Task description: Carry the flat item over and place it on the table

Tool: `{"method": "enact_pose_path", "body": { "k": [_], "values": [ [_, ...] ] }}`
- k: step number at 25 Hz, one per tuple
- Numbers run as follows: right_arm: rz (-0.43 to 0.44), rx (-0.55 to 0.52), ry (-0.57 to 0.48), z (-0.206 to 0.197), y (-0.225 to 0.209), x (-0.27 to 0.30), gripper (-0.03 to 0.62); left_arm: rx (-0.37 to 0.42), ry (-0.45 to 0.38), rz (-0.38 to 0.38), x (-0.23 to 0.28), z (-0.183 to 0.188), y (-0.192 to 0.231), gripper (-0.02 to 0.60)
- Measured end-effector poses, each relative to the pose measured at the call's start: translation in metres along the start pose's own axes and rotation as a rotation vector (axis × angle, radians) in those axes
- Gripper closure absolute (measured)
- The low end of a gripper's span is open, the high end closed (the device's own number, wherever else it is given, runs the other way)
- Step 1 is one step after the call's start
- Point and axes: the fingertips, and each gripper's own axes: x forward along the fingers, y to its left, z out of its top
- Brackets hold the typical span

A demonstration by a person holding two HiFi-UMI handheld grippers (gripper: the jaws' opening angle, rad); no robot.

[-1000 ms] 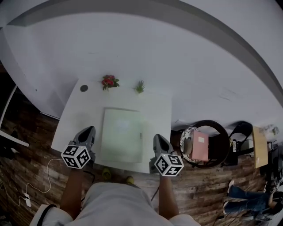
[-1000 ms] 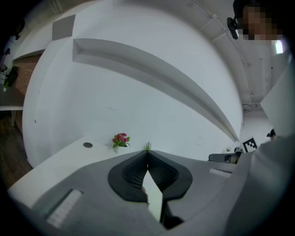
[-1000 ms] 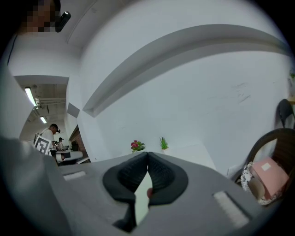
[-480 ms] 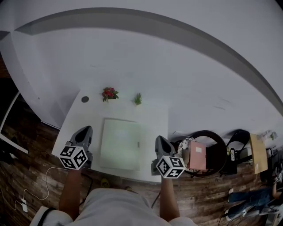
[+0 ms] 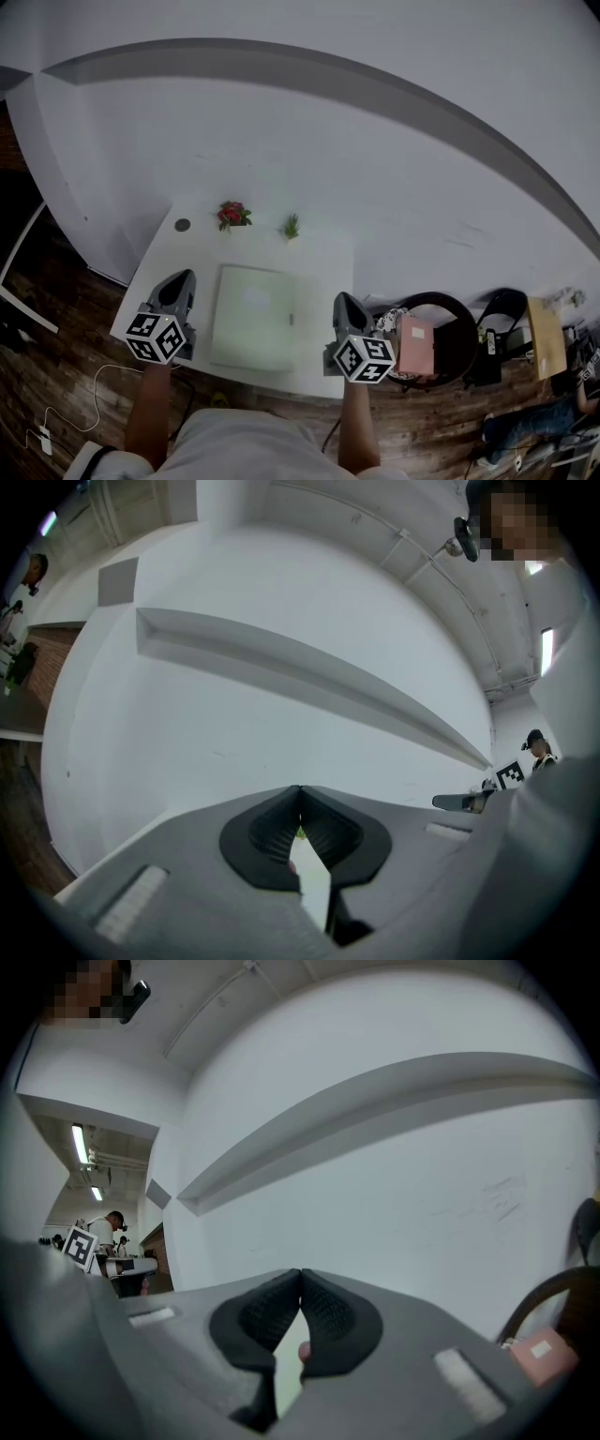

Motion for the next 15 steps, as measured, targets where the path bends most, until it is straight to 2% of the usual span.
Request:
{"method": "enact_pose_path", "body": {
  "k": [15],
  "values": [
    [0.004, -0.013, -0.016, 0.007, 0.008, -0.009, 0.591, 0.017, -0.037, 0.012, -0.015, 0.011, 0.003, 0.575]
  ]
}}
